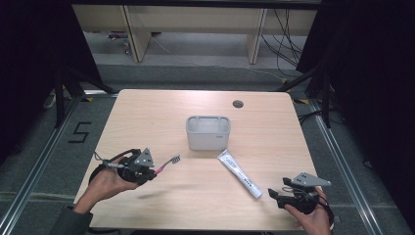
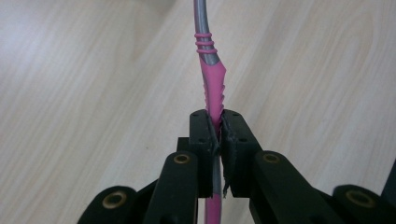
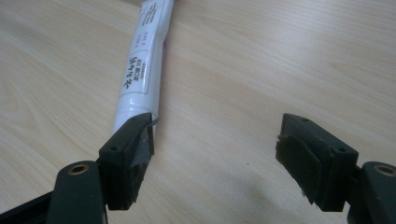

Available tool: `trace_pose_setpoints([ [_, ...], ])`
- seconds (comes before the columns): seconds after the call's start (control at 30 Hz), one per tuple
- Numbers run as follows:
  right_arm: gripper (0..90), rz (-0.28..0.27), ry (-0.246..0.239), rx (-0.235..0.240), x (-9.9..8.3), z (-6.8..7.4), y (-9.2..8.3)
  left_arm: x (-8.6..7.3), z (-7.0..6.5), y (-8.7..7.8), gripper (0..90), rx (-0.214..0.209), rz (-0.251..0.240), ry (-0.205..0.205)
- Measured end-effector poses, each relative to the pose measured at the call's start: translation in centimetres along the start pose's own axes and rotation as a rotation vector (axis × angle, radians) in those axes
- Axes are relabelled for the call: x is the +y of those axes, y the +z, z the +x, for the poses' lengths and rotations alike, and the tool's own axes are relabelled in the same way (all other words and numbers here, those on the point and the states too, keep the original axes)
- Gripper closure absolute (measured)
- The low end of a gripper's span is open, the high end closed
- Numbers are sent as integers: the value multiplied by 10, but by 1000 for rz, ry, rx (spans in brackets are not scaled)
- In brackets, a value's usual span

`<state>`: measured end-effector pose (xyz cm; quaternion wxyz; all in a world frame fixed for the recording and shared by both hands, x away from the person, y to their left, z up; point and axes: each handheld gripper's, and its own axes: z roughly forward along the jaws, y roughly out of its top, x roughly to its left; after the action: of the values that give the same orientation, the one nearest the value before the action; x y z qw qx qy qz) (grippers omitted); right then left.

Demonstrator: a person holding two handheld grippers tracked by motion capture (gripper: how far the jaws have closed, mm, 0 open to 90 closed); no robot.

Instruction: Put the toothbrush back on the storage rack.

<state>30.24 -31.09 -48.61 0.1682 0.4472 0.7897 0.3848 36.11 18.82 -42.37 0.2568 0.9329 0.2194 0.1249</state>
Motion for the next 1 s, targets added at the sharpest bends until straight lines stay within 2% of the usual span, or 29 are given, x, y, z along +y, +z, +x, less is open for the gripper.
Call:
trace_pose_setpoints([
  [0.07,279,-6,-2,-6,0,0,0,0,5,-1,831,7,-30,-6],
  [0.3,279,-3,-2,-1,0,0,0,0,16,-4,831,62,-144,-73],
  [0.37,279,-4,-2,0,0,0,0,0,19,-5,831,84,-175,-80],
  [0.4,280,-6,-2,2,0,0,0,0,21,-6,831,74,-186,-87],
  [0.43,283,4,12,6,0,1,-1,0,22,-6,831,84,-202,-98],
  [0.47,283,-1,7,4,0,1,0,0,24,-7,831,97,-215,-92],
  [0.6,283,-9,-19,-4,0,-2,1,0,30,-7,831,104,-240,-113],
  [0.73,283,-12,-21,-3,0,-2,1,1,35,-6,831,121,-276,-135],
  [0.77,283,-13,-15,-7,0,-2,1,2,36,-5,831,119,-282,-138],
  [0.8,283,-3,11,-8,-1,1,1,3,36,-5,831,126,-297,-144],
  [0.83,283,-8,-9,-8,0,-1,1,4,37,-5,831,131,-309,-153],
  [1.0,283,-1,4,-1,-1,-1,1,9,41,-4,831,146,-333,-175],
])
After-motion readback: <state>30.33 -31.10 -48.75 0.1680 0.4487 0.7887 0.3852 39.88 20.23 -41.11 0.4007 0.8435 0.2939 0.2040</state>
